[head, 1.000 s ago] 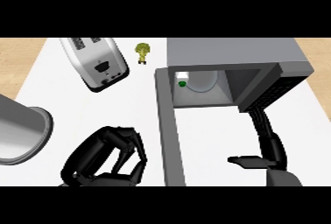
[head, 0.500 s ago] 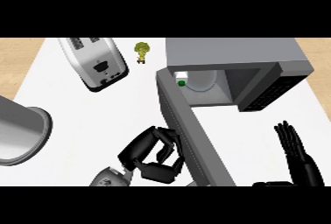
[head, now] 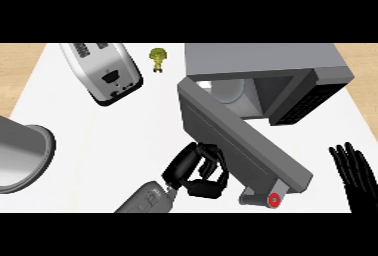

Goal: Pick up the milk, place it into the microwave and close the microwave

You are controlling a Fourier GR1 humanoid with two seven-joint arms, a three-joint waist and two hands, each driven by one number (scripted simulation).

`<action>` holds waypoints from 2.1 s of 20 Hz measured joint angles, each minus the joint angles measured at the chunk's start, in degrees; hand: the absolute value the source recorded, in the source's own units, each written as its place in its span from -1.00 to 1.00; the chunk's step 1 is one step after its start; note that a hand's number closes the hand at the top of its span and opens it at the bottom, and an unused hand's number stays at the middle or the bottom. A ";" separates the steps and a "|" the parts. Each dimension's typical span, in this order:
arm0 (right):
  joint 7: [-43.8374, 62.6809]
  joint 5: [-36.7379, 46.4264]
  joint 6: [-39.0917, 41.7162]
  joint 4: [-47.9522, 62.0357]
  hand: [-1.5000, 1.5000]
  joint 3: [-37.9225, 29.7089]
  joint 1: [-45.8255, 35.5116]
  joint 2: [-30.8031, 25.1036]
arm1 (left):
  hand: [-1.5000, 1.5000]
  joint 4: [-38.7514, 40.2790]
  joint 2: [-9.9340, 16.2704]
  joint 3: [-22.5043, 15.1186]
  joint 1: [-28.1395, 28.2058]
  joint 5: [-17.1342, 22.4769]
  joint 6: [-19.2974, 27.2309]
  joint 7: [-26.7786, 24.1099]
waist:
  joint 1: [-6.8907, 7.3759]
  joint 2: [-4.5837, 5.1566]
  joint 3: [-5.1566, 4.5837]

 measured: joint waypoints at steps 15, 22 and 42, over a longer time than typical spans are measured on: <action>10.68 -9.52 6.64 -17.32 -1.00 2.30 2.86 -3.23 | 1.00 7.51 0.09 -13.16 -10.98 23.10 13.23 -5.20 | -4.83 1.11 -0.19; 14.40 -11.29 7.55 -21.05 -1.00 1.25 1.16 -6.54 | 1.00 6.91 -0.16 -12.52 -15.01 30.79 21.84 -6.68 | -6.97 1.57 -0.24; 15.77 -3.92 2.42 -25.39 1.00 -10.06 -11.43 -18.34 | -1.00 8.81 -0.30 -11.06 -23.05 46.97 34.17 -7.03 | -10.70 3.32 -0.15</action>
